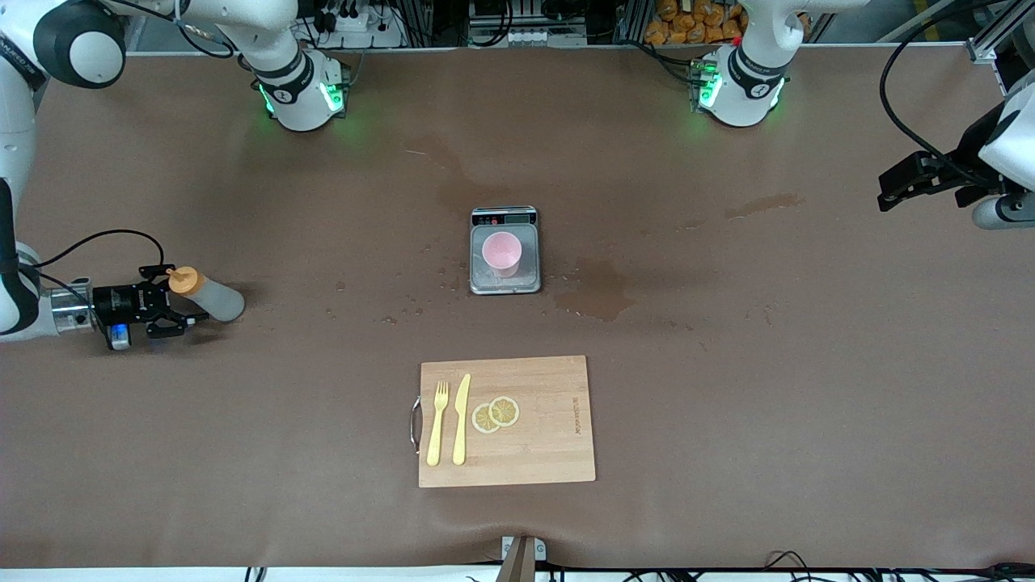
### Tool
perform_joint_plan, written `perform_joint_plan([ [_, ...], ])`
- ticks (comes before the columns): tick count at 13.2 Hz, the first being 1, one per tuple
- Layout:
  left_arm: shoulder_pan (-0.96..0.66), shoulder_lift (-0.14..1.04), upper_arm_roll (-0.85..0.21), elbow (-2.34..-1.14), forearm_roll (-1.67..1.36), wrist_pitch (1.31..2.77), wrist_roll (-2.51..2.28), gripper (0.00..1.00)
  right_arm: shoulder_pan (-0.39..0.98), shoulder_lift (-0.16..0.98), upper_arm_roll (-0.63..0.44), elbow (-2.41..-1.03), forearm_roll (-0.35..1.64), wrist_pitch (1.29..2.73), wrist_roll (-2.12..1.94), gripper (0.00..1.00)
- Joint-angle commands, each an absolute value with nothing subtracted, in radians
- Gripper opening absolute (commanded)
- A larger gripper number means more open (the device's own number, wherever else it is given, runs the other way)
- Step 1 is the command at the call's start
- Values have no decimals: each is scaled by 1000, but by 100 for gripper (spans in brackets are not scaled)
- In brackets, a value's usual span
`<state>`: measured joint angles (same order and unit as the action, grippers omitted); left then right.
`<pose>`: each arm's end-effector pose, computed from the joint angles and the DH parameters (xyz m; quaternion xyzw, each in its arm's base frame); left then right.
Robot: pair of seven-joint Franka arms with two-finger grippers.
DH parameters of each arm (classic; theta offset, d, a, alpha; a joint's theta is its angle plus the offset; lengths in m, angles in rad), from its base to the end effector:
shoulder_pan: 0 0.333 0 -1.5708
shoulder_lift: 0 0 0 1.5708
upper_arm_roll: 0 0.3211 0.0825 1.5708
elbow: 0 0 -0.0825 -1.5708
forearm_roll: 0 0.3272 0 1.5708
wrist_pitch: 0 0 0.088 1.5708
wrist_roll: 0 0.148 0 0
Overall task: Add sauce to pink cup with both arms
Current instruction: 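Move the right gripper toward the orange-capped squeeze bottle, then close the right gripper around the squeeze bottle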
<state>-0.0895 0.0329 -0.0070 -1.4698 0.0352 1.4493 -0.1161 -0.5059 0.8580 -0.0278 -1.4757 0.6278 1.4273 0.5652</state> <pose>0.4921 -0.0420 0.6034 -0.9994 -0.0115 0.0247 0.0201 0.5205 -0.1968 0.1737 -0.6830 0.5289 0.4211 0.2765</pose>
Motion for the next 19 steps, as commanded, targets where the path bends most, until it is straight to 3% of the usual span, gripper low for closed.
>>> perform_joint_plan([
  [1,-84,21,-6,-1467,18,1442,-98,100,-512,885,-21,-1450,647,1413,580,89],
  [4,-87,25,-6,-1467,18,1442,-100,100,-508,885,-20,-1463,646,1411,577,89],
  [7,-86,25,-6,-1468,18,1442,-98,100,-499,893,-20,-1471,646,1411,539,60],
  [9,-90,25,-6,-1465,18,1442,-100,100,-497,891,-20,-1471,647,1410,532,51],
  [10,-91,23,-8,-1466,18,1442,-100,100,-497,890,-18,-1468,647,1407,541,42],
  [15,-86,20,-6,-1465,18,1442,-98,100,-436,839,9,-1437,646,1385,753,40],
  [19,-81,20,-8,-1463,17,1442,-98,100,-358,818,9,-1335,638,1306,937,40],
])
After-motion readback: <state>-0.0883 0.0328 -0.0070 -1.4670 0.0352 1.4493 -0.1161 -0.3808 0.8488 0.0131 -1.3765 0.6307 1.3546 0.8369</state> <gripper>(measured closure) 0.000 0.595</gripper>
